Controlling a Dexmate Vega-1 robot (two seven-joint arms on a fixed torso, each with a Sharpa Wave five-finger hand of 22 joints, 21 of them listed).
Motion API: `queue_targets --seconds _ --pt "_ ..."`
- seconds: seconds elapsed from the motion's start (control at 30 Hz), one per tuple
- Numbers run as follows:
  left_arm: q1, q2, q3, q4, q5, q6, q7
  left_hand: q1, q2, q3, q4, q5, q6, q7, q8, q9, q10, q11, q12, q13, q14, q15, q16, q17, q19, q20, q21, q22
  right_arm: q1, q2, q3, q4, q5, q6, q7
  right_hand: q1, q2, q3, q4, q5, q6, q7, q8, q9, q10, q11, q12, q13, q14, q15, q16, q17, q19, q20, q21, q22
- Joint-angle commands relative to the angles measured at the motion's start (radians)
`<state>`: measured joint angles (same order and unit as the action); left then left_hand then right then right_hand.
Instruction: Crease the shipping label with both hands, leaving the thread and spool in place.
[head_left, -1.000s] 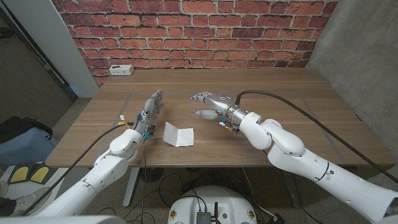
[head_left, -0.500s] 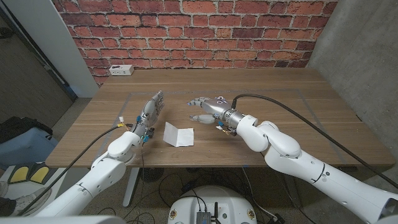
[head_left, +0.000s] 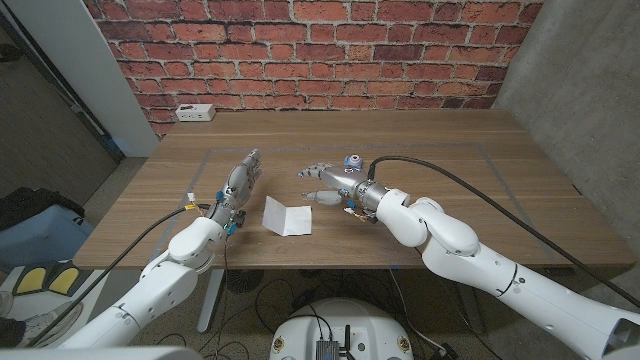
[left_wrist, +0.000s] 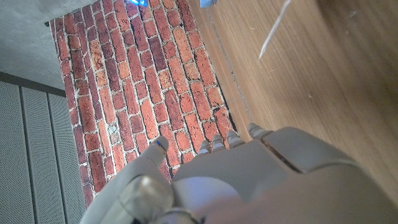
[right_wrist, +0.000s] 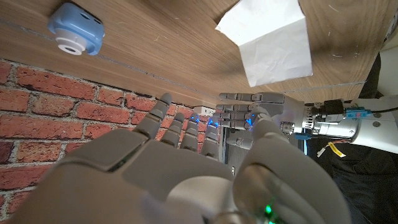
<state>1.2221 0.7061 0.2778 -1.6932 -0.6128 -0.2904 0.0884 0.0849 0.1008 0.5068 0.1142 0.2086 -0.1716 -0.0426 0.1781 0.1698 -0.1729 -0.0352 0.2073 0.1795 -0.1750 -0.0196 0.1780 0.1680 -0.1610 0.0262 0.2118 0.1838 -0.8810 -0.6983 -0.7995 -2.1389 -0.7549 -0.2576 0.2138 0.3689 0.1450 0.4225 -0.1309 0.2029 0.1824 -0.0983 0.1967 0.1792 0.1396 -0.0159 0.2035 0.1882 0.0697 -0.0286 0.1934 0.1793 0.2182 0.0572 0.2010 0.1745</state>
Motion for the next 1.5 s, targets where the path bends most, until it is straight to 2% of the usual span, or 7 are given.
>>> queue_targets --seconds 0.03,0.87,1.1,1.5 --pt "0.053 0.016 -0.018 -0.039 0.005 0.002 0.023 0.007 0.022 0.003 -0.006 0.002 -0.094 0.01 0.005 0.002 -0.128 0.008 -0.001 0.002 -0.161 0.006 0.002 0.003 -0.001 -0.007 0.007 0.002 -0.001 0.006 -0.013 0.014 0.01 0.007 0.011 0.011 0.0 0.001 -0.004 -0.005 0.01 -0.001 0.001 0.004 0.012 -0.003 -0.001 0.004 0.007 -0.001 0.006 0.003 0.007 -0.003 0.005 0.004" --pt "0.165 0.023 -0.043 -0.105 0.018 -0.012 0.063 0.009 0.022 0.003 -0.008 0.002 -0.097 0.011 0.003 0.003 -0.131 0.007 -0.005 0.002 -0.163 0.004 0.0 0.003 -0.001 -0.011 0.005 0.002 -0.021 0.0 -0.035 0.025 0.013 0.011 0.023 0.016 0.004 -0.003 -0.002 -0.011 0.016 -0.002 0.0 0.004 0.013 -0.005 -0.002 0.004 0.005 -0.005 0.006 0.005 0.006 -0.005 0.004 0.004" --pt "0.191 0.022 -0.053 -0.116 0.022 -0.022 0.073 0.008 0.02 0.001 -0.009 0.001 -0.089 0.009 0.005 0.003 -0.124 0.014 -0.003 0.003 -0.139 0.031 0.007 0.003 0.009 0.003 0.007 0.002 -0.019 0.003 -0.044 0.031 0.009 0.008 0.034 0.014 0.005 -0.006 0.001 -0.013 0.018 0.0 -0.001 0.004 0.014 -0.007 -0.002 0.005 0.006 -0.005 0.007 0.006 0.007 -0.005 0.004 0.004" --pt "0.225 0.026 -0.068 -0.139 0.025 -0.029 0.076 0.009 0.02 0.001 -0.01 0.001 -0.081 0.018 0.007 0.003 -0.12 0.017 -0.003 0.003 -0.134 0.02 0.007 0.003 0.026 -0.013 0.012 0.001 -0.007 0.015 -0.064 0.053 0.0 0.003 0.056 0.024 0.006 -0.004 -0.005 -0.014 0.025 -0.001 0.0 0.004 0.015 -0.008 -0.003 0.005 0.006 -0.009 0.006 0.004 0.007 -0.011 0.004 0.004"
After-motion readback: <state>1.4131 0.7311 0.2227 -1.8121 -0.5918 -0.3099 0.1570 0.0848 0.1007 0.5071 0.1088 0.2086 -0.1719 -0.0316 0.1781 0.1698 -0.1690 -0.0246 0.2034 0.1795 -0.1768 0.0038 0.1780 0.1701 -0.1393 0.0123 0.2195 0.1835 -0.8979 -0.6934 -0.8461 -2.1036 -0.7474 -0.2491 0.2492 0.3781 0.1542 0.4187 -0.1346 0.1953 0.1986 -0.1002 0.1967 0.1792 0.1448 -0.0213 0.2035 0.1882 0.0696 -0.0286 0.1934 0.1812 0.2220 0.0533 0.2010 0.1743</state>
